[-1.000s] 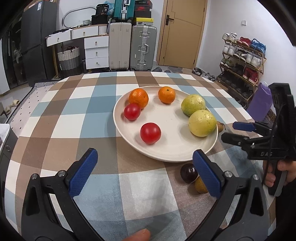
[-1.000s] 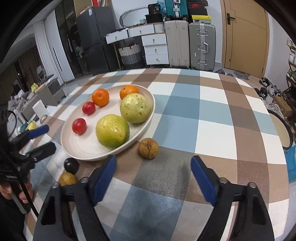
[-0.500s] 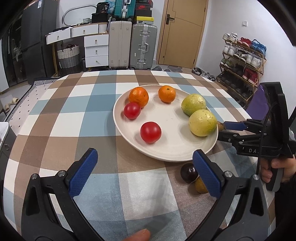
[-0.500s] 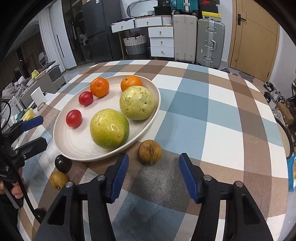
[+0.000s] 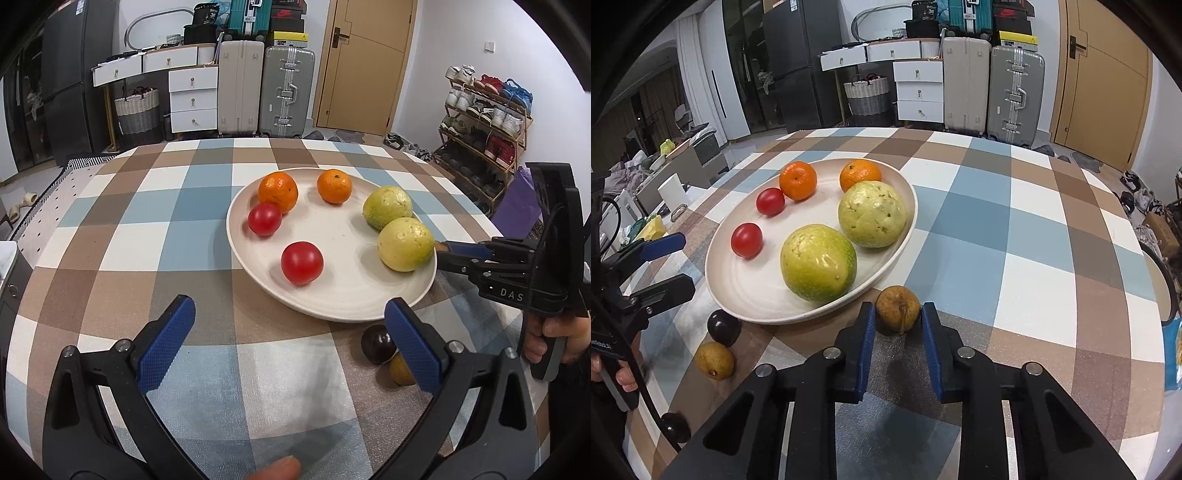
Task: Organize fruits
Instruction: 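Grasp the brown kiwi fruit with the right tool while the left tool grasps the small yellow fruit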
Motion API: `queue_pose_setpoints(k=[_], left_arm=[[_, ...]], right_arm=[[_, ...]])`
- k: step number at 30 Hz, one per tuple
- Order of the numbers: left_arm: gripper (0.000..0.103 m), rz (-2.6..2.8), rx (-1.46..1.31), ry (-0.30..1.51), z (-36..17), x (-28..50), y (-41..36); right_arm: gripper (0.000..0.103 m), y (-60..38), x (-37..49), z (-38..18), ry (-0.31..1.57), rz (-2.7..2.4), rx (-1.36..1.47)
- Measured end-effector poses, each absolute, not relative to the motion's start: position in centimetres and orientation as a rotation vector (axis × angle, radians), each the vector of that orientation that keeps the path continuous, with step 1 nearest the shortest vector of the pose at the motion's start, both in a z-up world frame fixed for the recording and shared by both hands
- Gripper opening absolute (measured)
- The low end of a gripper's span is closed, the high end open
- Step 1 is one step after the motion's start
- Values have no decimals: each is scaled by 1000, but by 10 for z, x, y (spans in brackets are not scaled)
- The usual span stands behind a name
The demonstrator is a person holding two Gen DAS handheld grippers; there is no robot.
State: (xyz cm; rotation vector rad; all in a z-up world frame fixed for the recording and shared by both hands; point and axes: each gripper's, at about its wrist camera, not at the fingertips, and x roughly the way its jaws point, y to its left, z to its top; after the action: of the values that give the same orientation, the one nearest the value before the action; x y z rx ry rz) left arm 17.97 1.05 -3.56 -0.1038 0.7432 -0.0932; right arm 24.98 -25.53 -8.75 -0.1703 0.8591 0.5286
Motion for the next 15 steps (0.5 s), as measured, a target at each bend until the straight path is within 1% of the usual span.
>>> queue_pose_setpoints(k=[5,15], left_arm=[[102,-92,-103,743,-35,180,11],[102,-92,-103,746,-37,179,11]], right_arm=[[25,-256,244,-83,826,526,-183],[26,-255,248,-86,850,506,-194]])
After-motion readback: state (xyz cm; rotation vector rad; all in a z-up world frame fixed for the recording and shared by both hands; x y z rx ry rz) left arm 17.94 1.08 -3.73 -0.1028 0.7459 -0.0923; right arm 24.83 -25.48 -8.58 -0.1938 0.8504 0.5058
